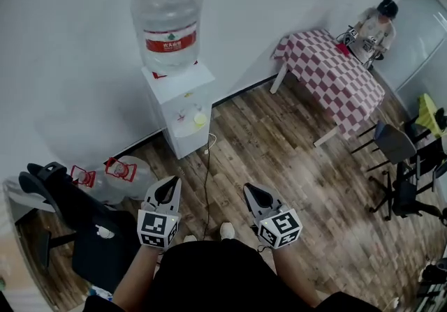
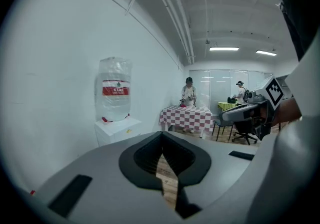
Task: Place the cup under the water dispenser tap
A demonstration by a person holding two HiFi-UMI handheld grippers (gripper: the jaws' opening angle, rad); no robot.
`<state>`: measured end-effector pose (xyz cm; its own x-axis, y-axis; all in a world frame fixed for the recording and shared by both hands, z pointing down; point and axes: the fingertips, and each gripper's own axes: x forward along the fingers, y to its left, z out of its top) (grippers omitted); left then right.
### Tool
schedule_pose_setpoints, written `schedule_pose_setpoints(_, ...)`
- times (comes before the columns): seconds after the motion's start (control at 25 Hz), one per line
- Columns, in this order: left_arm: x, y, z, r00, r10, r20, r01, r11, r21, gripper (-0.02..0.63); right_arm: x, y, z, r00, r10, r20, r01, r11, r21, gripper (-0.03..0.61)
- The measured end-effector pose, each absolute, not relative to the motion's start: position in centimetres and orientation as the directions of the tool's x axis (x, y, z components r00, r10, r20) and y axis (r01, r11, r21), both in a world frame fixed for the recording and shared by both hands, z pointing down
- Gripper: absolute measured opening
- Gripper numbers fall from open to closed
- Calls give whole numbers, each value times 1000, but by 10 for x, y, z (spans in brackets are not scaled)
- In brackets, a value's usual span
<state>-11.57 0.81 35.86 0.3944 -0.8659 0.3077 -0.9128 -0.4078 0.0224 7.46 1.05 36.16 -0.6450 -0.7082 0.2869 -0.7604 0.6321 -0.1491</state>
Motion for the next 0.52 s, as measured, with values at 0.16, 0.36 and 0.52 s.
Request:
schedule_pose_setpoints(0.16, -114, 11, 358, 417, -854, 312, -901, -434, 17, 15, 75, 12, 364, -629, -722, 289, -775, 613, -156, 21)
schedule_pose_setpoints(0.36, -118, 12, 360, 414, -852, 320, -902, -431, 20, 15, 71, 5, 361, -628, -725, 281, -775, 613, -150, 21)
schedule_pose_setpoints(0.52, -122, 14, 366, 407, -853, 326, -905, -424, 23, 15, 69, 0, 362, -628, -726, 281, -775, 617, -140, 21)
